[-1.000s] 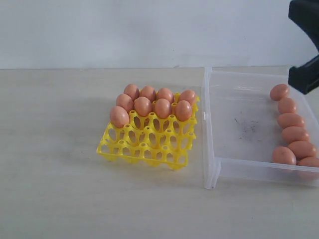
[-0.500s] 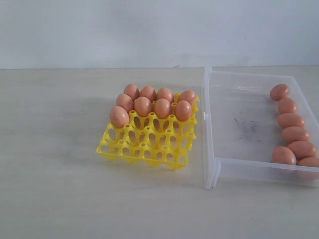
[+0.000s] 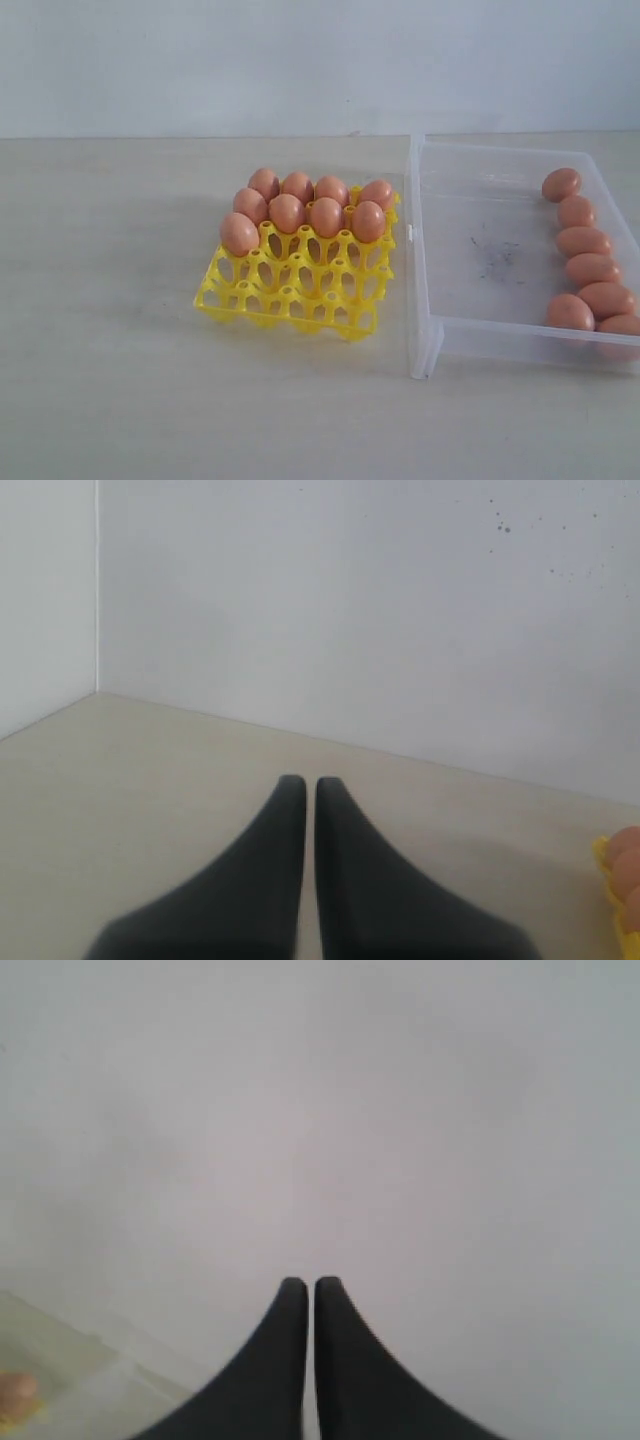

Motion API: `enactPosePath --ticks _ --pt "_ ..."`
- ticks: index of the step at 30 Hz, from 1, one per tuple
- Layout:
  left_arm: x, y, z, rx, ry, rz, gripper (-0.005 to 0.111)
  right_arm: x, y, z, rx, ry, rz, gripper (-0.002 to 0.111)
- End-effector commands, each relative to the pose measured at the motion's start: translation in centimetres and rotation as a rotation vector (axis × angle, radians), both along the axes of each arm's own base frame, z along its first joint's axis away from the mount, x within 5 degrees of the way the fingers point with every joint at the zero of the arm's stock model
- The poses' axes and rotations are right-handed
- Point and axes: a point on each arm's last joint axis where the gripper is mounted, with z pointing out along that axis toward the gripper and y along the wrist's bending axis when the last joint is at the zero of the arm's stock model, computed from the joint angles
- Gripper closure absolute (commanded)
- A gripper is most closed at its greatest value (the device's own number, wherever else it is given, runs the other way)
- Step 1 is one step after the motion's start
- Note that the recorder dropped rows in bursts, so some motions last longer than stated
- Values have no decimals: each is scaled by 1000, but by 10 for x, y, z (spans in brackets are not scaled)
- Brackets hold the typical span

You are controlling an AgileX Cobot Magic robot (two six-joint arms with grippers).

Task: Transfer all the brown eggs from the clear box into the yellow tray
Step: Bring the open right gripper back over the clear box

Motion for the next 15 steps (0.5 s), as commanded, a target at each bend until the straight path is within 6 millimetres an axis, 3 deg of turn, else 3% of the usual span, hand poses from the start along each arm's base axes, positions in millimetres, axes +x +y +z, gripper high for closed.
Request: enactPosePath --ticks 1,5,12,15 --pt "0 0 1 -15 -15 1 103 17 13 -5 51 130 90 109" --pt "0 0 1 -15 -15 1 103 50 31 -21 -18 372 51 109" --pt "0 0 1 -15 -15 1 103 91 80 -30 -183 557 151 109" --pt "0 0 1 -15 -15 1 103 111 94 -31 45 727 94 109"
